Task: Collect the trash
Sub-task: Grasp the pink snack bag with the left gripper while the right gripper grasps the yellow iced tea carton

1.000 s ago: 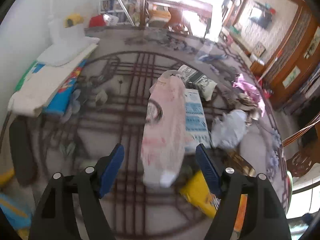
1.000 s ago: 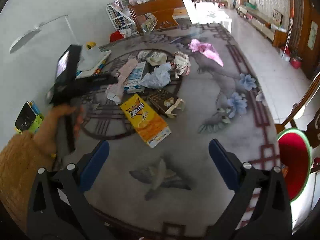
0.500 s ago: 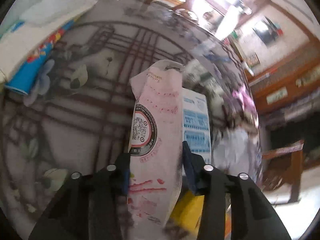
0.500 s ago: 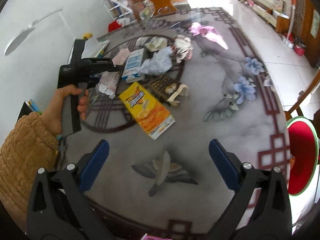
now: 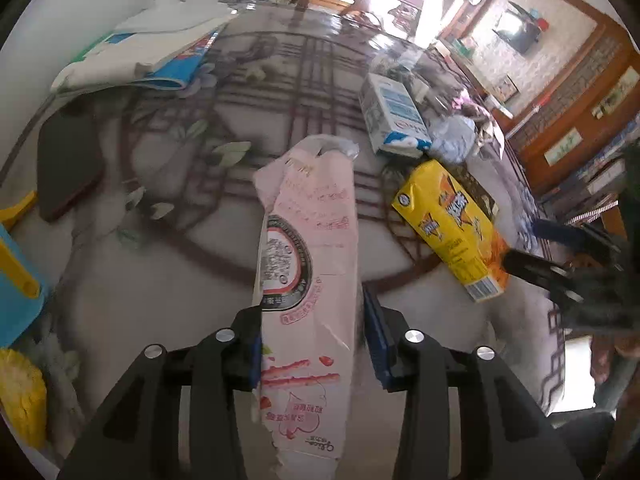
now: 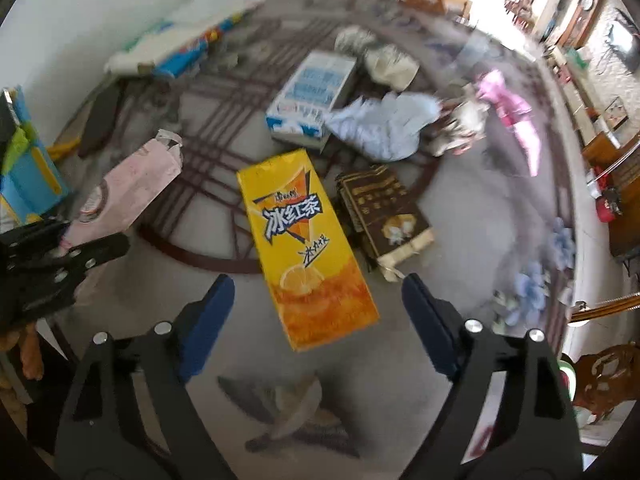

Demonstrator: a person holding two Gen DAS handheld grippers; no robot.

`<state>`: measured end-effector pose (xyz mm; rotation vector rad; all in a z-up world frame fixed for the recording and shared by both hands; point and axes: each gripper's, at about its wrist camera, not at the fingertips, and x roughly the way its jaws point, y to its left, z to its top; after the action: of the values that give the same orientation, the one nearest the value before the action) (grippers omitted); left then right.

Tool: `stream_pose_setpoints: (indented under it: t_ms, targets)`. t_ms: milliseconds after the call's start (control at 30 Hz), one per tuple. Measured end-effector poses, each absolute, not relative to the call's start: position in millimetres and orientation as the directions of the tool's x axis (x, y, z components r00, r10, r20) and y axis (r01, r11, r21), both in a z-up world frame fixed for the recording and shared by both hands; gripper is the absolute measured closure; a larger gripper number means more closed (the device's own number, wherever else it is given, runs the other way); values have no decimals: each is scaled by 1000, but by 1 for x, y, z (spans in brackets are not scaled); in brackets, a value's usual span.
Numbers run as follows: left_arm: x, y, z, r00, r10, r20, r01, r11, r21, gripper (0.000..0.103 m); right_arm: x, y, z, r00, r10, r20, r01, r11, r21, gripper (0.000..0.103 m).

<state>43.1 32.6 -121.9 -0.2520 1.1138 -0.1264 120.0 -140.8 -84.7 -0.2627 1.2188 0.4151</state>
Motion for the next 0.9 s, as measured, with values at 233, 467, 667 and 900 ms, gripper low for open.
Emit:
stream_pose_setpoints:
  t_ms: [233, 467, 667, 900]
  targets:
    - [54, 19, -121, 465, -176, -868, 23, 982, -187, 45, 126, -138, -107, 237, 132, -963, -447, 894, 12, 21]
    - [60, 23, -137, 433, -190, -881, -23, 975, -221, 42, 117, -146, -106, 151, 163, -975, -441, 894, 81, 38]
    - [61, 18, -143, 424, -204, -883, -21, 972, -235, 41, 116, -141, -105, 177, 169, -970, -446, 892, 74, 30]
    - [63, 13, -148, 414, -247, -876, -1, 962, -272, 59, 108, -117, -117, 183, 95, -978, -518, 855, -14, 39]
